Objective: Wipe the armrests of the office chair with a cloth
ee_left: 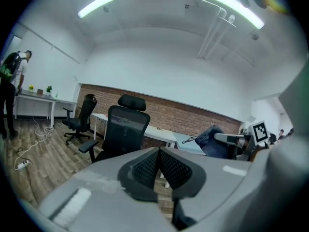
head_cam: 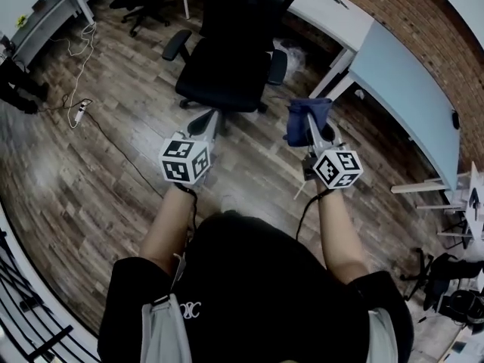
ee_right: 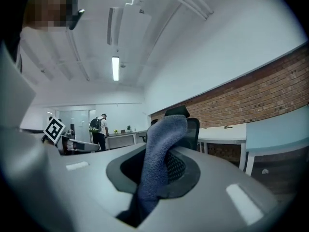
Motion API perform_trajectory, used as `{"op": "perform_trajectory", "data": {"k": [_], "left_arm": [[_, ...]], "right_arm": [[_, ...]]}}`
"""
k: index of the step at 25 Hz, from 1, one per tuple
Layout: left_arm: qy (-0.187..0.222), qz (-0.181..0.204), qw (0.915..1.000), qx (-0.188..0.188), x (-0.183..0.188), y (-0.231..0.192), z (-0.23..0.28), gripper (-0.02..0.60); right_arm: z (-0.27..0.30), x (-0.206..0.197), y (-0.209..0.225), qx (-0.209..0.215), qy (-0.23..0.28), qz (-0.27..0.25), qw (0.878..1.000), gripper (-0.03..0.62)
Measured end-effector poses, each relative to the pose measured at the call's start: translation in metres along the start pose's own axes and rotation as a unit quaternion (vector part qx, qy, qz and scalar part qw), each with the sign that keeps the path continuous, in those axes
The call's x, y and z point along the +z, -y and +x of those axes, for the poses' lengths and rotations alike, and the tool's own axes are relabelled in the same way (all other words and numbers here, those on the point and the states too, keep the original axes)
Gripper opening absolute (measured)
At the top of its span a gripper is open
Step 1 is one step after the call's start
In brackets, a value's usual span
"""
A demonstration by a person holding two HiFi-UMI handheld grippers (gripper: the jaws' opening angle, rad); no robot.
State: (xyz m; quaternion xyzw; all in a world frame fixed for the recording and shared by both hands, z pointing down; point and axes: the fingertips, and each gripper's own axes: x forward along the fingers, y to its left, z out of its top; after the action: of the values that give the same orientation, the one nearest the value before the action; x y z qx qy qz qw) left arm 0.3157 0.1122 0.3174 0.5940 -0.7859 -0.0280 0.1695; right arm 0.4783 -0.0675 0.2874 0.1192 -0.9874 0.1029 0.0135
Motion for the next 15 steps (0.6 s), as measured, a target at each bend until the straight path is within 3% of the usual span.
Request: {"op": "perform_trajectory", "data": {"k": [7, 13, 15], "left_arm": [[-0.041, 0.015, 0.9988, 0.022, -0.035, 0.041, -0.088, 0.006], [-0.046, 0.019, 0.9977, 0.045, -0.05, 0.029, -0.126, 0.006], [-0.042, 0.021, 0.9982, 0.037, -0.048, 0.023, -0.138, 0.006]], "right_arm": [[-0.06, -0.028, -0.058, 0.032, -0.036, -0.007, 0.999, 0.043], [-0.082, -0.045, -0.083, 0.02, -0.036, 0.005, 0.999, 0.04], [-0.087, -0.048, -0.096, 0.008, -0.032, 0.008, 0.999, 0.037]]}}
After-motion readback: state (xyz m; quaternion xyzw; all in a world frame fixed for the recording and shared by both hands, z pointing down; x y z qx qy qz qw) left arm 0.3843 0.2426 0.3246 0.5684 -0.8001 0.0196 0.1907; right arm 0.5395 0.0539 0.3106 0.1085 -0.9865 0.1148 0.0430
